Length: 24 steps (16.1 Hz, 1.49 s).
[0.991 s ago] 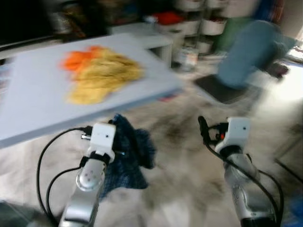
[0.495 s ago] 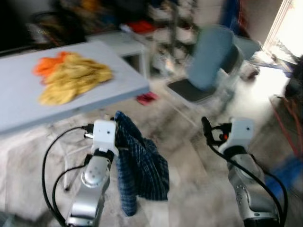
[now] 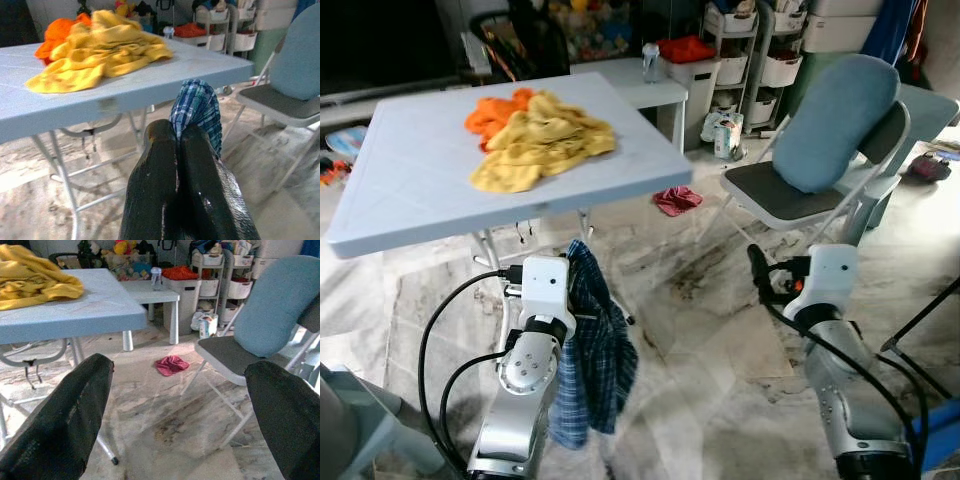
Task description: Hang hanger
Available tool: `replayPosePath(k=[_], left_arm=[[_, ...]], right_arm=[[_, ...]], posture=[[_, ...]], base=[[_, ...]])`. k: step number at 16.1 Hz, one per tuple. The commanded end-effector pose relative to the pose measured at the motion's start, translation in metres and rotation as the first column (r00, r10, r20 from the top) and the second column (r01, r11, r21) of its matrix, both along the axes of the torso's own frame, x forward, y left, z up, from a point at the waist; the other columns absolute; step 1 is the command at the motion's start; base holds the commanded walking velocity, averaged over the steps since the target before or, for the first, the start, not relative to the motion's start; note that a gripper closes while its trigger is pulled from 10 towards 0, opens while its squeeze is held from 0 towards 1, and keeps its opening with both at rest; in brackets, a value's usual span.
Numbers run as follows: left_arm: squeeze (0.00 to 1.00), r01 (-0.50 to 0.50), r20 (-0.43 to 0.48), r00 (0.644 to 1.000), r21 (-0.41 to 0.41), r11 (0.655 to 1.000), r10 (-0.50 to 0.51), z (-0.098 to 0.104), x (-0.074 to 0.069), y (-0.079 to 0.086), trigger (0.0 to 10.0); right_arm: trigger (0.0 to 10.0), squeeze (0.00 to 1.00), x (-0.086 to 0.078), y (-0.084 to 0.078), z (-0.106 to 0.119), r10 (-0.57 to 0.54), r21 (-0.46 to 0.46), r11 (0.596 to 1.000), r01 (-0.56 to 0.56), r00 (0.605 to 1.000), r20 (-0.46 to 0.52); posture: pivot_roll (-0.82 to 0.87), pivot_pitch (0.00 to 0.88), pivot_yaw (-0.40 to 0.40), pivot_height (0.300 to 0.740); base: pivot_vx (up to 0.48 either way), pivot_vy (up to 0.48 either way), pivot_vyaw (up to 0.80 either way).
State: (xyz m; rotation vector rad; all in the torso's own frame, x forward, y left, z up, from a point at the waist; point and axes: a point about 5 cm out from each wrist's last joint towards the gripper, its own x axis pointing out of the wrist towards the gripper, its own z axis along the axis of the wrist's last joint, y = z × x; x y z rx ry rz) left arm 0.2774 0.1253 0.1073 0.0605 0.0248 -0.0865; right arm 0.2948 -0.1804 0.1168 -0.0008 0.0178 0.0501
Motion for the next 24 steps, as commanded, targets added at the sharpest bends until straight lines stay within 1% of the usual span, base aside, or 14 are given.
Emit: replayPosePath(k=[1,7,9,10,12,14,15,19,20,22,24], left_arm=[[0.0,0.005,0.008,1.0,-0.004,1.0,-0.005,0.004,0.002,0.001,10.0],[0.0,0.033,0.003,0.999,-0.014,0.999,-0.033,0.005,0.002,0.0,10.0],[0.0,0.046,-0.002,0.999,-0.013,0.999,-0.046,0.004,0.002,-0.001,10.0],[0.0,0.044,-0.018,0.999,-0.01,0.999,-0.044,-0.001,0.001,-0.001,10.0],[0.0,0.05,-0.028,0.998,-0.013,0.999,-0.051,-0.004,0.0,-0.004,10.0],[0.0,0.101,-0.021,0.995,0.016,0.995,-0.101,-0.003,0.0,-0.011,10.0],[0.0,0.102,-0.027,0.994,0.004,0.995,-0.101,-0.004,-0.001,-0.01,10.0],[0.0,0.101,-0.02,0.995,0.015,0.995,-0.1,-0.004,0.0,-0.008,10.0],[0.0,0.13,0.02,0.991,0.022,0.991,-0.13,0.0,-0.003,-0.01,10.0],[0.0,0.177,0.045,0.983,-0.003,0.984,-0.177,0.003,-0.006,-0.013,10.0],[0.0,0.178,0.053,0.983,-0.004,0.984,-0.177,0.004,-0.005,-0.013,10.0]], right_arm=[[10.0,0.0,0.001,0.001,0.002,0.0,-0.001,1.0,0.0,1.0,0.009],[10.0,0.0,0.002,0.004,0.0,-0.007,0.01,1.0,0.007,1.0,0.008],[10.0,0.0,0.001,0.005,-0.003,-0.009,0.009,1.0,0.009,1.0,-0.001],[10.0,0.0,-0.001,0.007,-0.005,0.001,0.013,1.0,0.0,1.0,-0.006],[10.0,0.0,-0.002,0.01,-0.006,0.007,0.016,1.0,-0.006,1.0,-0.008],[10.0,0.0,-0.003,0.01,-0.007,0.011,0.016,1.0,-0.011,1.0,-0.011],[10.0,0.0,-0.003,0.011,-0.006,0.015,0.016,1.0,-0.015,1.0,-0.01],[10.0,0.0,-0.003,0.011,-0.006,0.015,0.017,1.0,-0.015,1.0,-0.011],[10.0,0.0,-0.004,0.012,-0.007,0.015,0.02,1.0,-0.015,1.0,-0.011],[10.0,0.0,-0.004,0.012,-0.007,0.015,0.023,1.0,-0.015,1.0,-0.011],[10.0,0.0,-0.003,0.012,-0.007,0.012,0.023,1.0,-0.012,1.0,-0.011]], posture=[[-0.1,0.0,-0.005,0.74],[-0.09,0.0,0.004,0.74],[-0.08,0.0,0.008,0.74],[-0.08,0.0,0.013,0.74],[-0.08,0.0,0.01,0.74],[-0.08,0.0,0.009,0.74],[-0.08,0.0,0.01,0.74],[-0.08,0.0,0.01,0.74],[-0.08,0.0,0.009,0.74],[-0.08,0.0,0.009,0.74],[-0.08,0.0,0.007,0.74]], base=[[0.0,0.48,0.0],[0.0,0.48,0.0],[0.0,0.48,-0.62],[0.0,0.48,-0.66],[0.0,0.48,-0.8],[0.0,0.48,-0.8],[0.0,0.48,-0.8],[0.0,0.462,-0.8],[0.0,0.0,0.0],[0.0,0.0,0.0],[0.0,0.0,0.0]])
